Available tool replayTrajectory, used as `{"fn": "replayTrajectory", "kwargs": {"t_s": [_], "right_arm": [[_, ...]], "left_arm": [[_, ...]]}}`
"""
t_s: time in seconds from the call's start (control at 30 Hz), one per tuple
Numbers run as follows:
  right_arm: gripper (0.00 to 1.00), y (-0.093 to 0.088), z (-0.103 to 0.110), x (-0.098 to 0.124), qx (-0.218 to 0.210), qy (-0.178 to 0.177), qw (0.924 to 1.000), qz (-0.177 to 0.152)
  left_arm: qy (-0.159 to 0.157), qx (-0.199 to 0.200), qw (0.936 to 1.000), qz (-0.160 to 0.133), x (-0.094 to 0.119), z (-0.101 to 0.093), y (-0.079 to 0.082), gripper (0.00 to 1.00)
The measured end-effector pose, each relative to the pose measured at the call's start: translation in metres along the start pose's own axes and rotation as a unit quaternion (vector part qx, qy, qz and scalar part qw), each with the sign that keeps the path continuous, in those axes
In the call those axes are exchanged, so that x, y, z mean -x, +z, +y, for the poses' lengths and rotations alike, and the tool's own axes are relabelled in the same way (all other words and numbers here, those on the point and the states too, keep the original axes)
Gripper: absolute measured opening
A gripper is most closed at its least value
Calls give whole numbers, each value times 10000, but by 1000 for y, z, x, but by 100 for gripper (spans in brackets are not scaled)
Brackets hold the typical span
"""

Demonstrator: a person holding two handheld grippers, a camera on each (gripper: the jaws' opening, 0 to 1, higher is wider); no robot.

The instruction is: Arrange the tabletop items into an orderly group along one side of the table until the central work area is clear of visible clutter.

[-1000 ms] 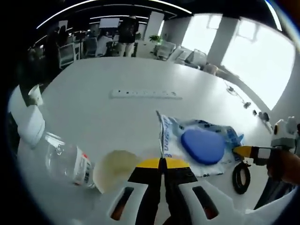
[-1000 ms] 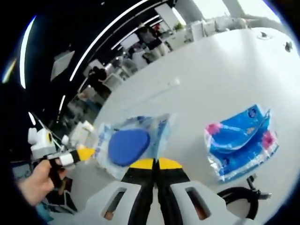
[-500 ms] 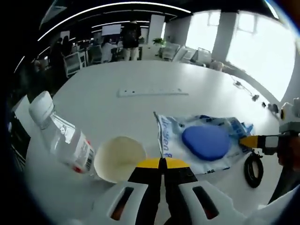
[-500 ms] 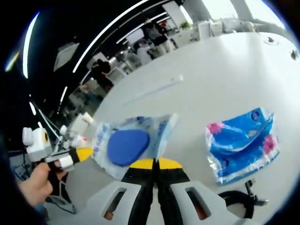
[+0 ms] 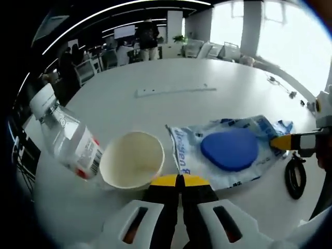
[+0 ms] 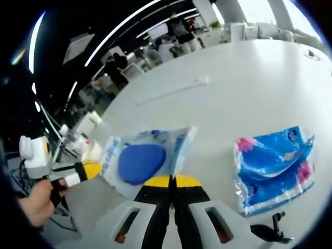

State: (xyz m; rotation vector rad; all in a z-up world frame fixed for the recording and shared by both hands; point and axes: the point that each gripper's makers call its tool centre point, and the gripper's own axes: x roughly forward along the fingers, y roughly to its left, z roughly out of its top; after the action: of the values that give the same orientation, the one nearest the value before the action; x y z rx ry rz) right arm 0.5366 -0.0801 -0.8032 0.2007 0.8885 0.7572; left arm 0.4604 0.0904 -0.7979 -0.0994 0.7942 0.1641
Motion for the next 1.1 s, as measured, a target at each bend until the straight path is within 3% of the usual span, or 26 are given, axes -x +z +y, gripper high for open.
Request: {"fn": "replayTrajectory", "kwargs": {"t_s": [0.77, 1.1], "right_arm": [[0, -15, -4, -14, 247, 1, 9994, 229], [0, -13, -6, -20, 202, -43, 9994, 272]], "left_arm": [[-16, 267, 9994, 213, -11, 6, -22, 0], [-4, 113, 9995, 281, -14, 7, -26, 0]]}}
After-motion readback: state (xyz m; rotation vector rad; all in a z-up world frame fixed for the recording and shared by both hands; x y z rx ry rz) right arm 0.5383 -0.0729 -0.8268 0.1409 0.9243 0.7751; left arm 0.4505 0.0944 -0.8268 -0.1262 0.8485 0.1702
